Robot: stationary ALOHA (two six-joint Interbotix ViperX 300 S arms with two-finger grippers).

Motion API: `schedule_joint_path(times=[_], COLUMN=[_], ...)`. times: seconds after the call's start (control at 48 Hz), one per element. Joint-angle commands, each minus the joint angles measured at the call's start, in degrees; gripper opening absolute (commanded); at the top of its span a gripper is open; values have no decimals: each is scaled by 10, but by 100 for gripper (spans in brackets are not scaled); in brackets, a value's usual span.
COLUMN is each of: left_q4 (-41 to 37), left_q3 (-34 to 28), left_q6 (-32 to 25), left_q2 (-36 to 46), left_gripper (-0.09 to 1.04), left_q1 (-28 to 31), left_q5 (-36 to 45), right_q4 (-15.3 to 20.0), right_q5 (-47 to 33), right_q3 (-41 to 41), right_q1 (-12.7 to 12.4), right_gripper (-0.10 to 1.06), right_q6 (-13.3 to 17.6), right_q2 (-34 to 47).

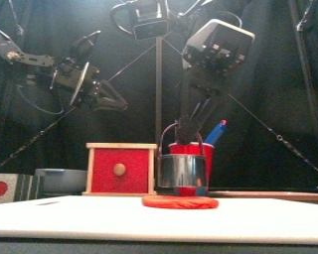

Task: Get the cutter from the drawer then cut the dough then place the extra dough in the bowl
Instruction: Cut the dough

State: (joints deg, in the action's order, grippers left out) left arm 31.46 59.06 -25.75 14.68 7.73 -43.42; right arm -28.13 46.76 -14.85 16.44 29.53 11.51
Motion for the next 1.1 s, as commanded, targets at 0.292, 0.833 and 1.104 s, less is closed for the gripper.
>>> schedule_joint_path(times=[0.292,0.833,1.104], left_q4=[4,4,4], left_q3=[-5,1,1], left_q6=[0,0,0], left_q2=[4,4,4], left_gripper=[57,57,57], left_q1=[0,-1,-1], left_q5=[-1,0,0], right_q4=[-2,8,18], right_q5=[-4,-7,-12], right_q3=[17,19,14], right_q1=[4,4,4], right_gripper=[49,49,51], right_q6=[4,4,4], right_q2=[-1,8,16])
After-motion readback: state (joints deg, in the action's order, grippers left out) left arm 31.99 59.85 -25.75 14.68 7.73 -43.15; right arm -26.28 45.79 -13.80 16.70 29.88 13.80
